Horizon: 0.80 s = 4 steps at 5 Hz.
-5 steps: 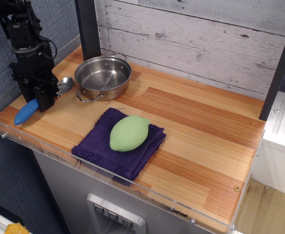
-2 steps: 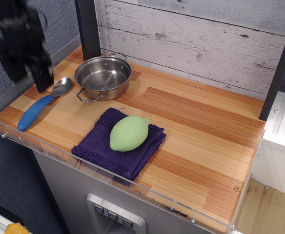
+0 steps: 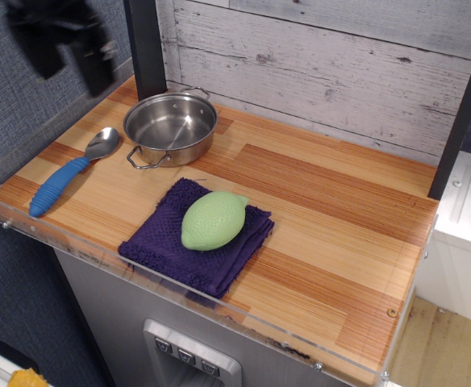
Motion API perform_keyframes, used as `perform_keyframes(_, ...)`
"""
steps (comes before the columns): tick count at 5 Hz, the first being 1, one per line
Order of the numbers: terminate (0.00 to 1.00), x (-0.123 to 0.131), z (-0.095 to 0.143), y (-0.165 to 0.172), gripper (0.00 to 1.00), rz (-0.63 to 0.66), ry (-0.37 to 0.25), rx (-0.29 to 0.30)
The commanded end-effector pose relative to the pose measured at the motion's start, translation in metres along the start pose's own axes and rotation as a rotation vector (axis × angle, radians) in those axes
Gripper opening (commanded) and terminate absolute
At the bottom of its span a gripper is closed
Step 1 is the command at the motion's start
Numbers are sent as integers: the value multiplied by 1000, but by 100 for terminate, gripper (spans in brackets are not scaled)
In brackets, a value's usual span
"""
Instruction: Move blue spoon below pot next to green lime on purple cloth
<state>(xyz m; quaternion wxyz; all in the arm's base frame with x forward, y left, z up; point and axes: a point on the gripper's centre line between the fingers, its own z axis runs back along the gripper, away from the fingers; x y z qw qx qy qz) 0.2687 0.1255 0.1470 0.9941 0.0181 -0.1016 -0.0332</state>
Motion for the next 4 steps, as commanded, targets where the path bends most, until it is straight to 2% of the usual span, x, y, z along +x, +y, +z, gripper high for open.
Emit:
perform_keyframes(1, 0, 8, 23, -8, 100, -13, -51, 34)
perform_keyframes(2, 0, 10, 19, -8, 100, -36, 1, 40)
perform_keyframes(3, 0, 10, 19, -8, 100, -36, 1, 40)
perform_keyframes(4, 100, 10, 19, -8, 100, -36, 1, 40)
